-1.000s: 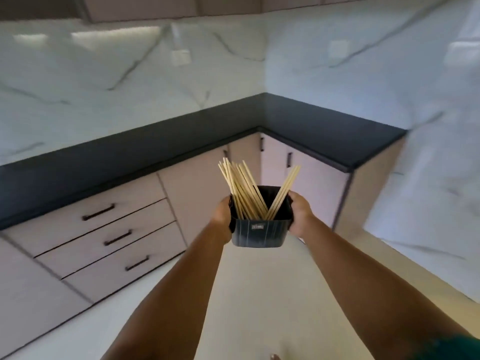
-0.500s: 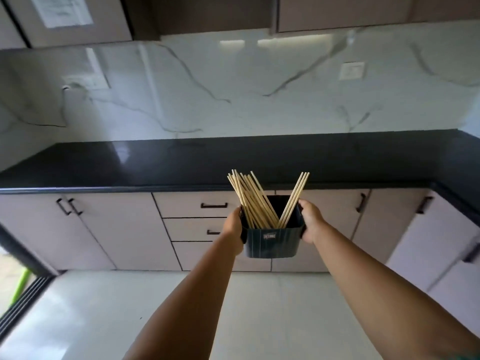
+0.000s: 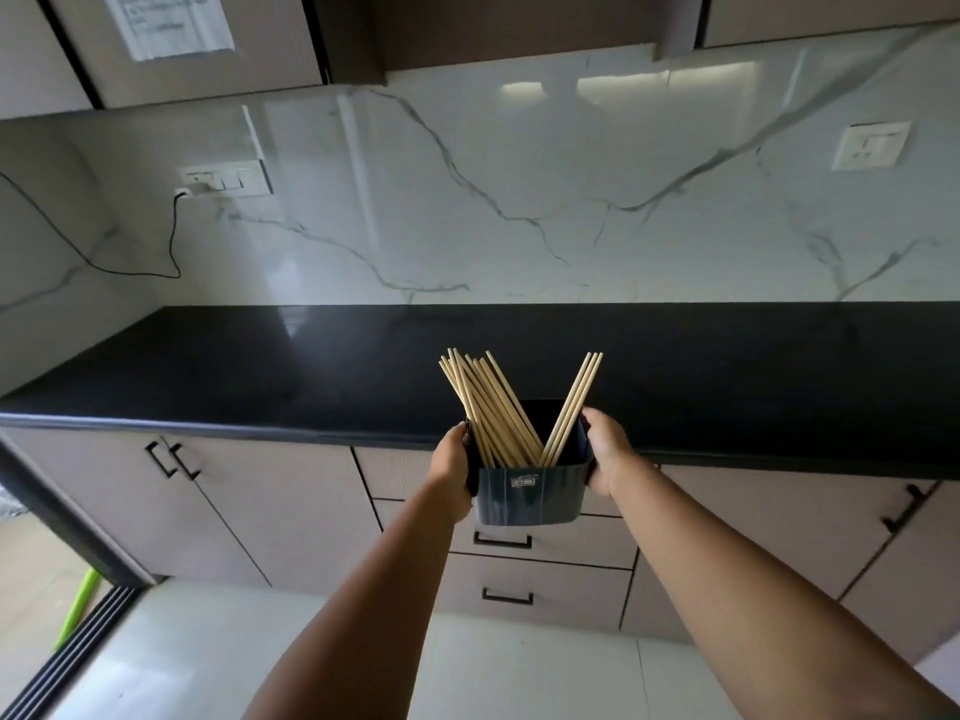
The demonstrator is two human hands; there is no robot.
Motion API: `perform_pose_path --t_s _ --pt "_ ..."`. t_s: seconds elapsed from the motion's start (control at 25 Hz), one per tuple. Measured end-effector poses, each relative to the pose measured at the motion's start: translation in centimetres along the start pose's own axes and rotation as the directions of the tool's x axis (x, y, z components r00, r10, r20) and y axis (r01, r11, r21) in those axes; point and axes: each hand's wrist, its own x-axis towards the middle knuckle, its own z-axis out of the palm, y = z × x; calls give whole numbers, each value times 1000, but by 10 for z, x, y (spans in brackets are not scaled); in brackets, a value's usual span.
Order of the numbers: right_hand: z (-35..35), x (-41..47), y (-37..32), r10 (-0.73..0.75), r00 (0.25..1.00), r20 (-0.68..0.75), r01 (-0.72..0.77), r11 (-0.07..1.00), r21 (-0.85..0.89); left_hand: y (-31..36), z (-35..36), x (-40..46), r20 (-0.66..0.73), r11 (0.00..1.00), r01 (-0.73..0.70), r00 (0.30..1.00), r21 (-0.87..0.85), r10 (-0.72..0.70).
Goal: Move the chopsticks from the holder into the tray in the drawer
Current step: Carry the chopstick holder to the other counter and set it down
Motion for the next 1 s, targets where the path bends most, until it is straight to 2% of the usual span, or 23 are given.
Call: perform_pose_path --t_s 0.28,0.48,0.68,1.0 --pt "55 109 -40 18 996 -83 -18 1000 0 60 -17 123 22 997 43 999 70 -45" --pt "71 195 -77 7 993 -119 -6 1000 15 91 -5 214 1 999 27 1000 24 -27" --pt "73 279 -102 29 991 -129 -23 999 41 101 6 300 -12 997 82 997 -18 -82" --pt "69 334 -95 97 979 -179 -92 995 34 98 7 356 -1 986 166 986 29 -166"
